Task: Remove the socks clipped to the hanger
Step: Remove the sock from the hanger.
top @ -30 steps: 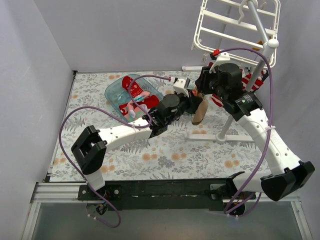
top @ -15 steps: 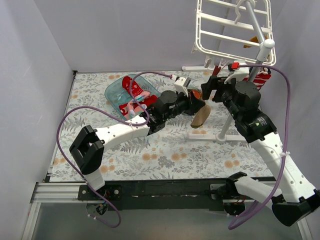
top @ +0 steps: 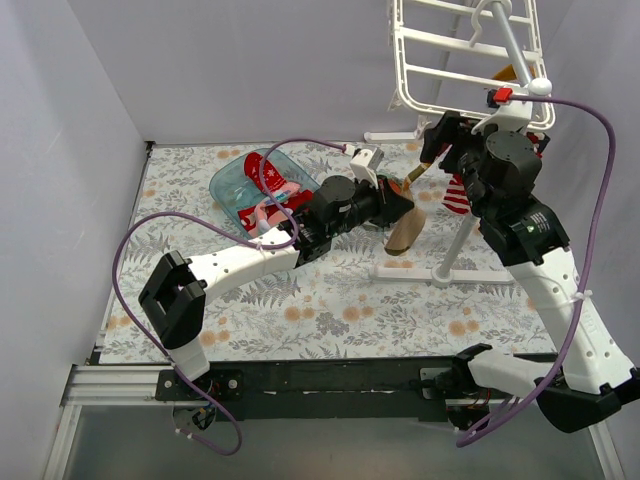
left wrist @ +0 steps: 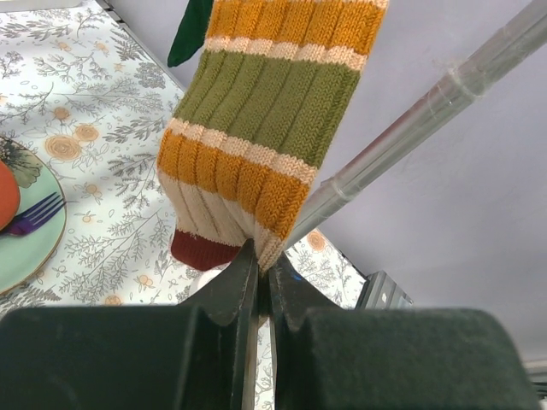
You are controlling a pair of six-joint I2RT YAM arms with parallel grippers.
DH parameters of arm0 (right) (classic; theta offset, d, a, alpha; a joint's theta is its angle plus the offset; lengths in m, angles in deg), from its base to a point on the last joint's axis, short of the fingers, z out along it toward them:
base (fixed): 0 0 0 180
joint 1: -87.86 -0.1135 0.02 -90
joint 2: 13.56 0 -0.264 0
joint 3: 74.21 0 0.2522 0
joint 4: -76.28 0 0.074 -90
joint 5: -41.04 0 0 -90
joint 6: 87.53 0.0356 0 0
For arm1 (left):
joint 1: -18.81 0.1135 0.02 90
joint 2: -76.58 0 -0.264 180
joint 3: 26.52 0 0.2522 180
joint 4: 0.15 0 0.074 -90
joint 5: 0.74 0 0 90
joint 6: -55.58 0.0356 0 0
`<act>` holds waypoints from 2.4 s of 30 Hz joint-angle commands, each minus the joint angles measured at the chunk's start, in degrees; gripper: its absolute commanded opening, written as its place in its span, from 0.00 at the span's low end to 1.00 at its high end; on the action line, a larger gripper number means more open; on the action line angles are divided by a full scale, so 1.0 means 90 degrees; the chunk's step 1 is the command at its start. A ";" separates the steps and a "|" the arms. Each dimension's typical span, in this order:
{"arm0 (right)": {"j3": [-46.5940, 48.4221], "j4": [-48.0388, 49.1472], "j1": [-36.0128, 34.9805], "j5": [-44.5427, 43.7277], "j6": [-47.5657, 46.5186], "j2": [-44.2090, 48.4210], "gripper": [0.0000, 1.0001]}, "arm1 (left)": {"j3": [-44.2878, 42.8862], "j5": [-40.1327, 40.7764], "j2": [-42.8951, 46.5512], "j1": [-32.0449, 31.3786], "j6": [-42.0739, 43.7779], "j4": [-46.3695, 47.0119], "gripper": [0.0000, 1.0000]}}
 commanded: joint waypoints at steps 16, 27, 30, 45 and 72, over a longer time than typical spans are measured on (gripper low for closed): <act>0.1718 -0.1719 0.0124 -0.0457 0.0549 -0.0946 0.65 | -0.0191 -0.0043 0.0271 0.0138 -0.0074 -0.0295 0.00; 0.1358 -0.1369 0.0124 -0.0876 0.0900 -0.1162 0.59 | -0.0113 -0.0199 0.0251 0.0177 -0.0026 -0.0080 0.00; 0.1152 -0.0832 0.0114 -0.1003 0.0940 -0.1132 0.58 | -0.0152 -0.0199 0.0203 0.0167 0.0014 -0.0060 0.00; 0.1094 -0.0071 -0.0178 -0.2126 0.0510 -0.1572 0.58 | -0.0347 -0.0248 0.0017 0.0158 0.0218 -0.0148 0.00; 0.0859 0.0722 -0.0491 -0.3239 -0.0251 -0.2011 0.54 | -0.0406 0.0631 0.0056 -0.0116 0.0531 -0.0510 0.00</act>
